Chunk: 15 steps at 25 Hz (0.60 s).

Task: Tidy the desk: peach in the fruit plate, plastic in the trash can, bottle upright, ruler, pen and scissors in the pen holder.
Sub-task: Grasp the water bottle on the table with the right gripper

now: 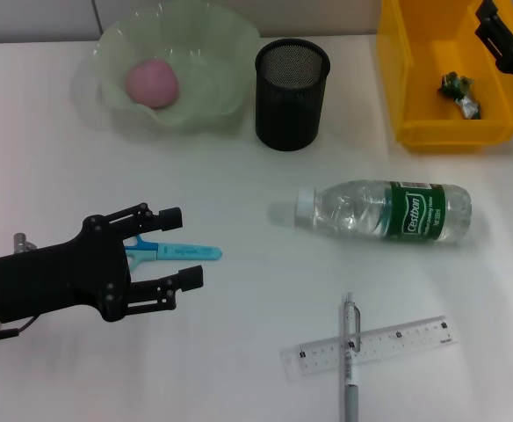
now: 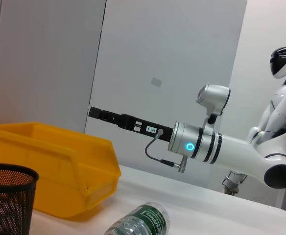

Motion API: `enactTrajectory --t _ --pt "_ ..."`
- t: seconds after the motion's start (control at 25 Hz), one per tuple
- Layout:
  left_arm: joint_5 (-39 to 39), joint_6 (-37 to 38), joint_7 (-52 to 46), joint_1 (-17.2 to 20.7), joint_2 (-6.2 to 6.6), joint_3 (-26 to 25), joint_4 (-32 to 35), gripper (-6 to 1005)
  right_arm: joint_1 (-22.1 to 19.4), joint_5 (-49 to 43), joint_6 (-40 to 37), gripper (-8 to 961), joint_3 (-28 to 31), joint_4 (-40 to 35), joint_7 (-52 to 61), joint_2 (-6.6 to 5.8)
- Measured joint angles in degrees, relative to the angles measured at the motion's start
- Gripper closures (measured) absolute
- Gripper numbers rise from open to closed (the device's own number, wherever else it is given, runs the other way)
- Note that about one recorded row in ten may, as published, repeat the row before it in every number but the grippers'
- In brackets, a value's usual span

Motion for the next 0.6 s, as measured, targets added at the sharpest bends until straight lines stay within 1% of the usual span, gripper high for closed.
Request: enactTrajectory --t 0.6 --pt "0.0 0.2 0.3 0.0 0.00 0.0 0.0 175 -0.2 0.0 0.1 166 0.0 0.0 0.3 0.00"
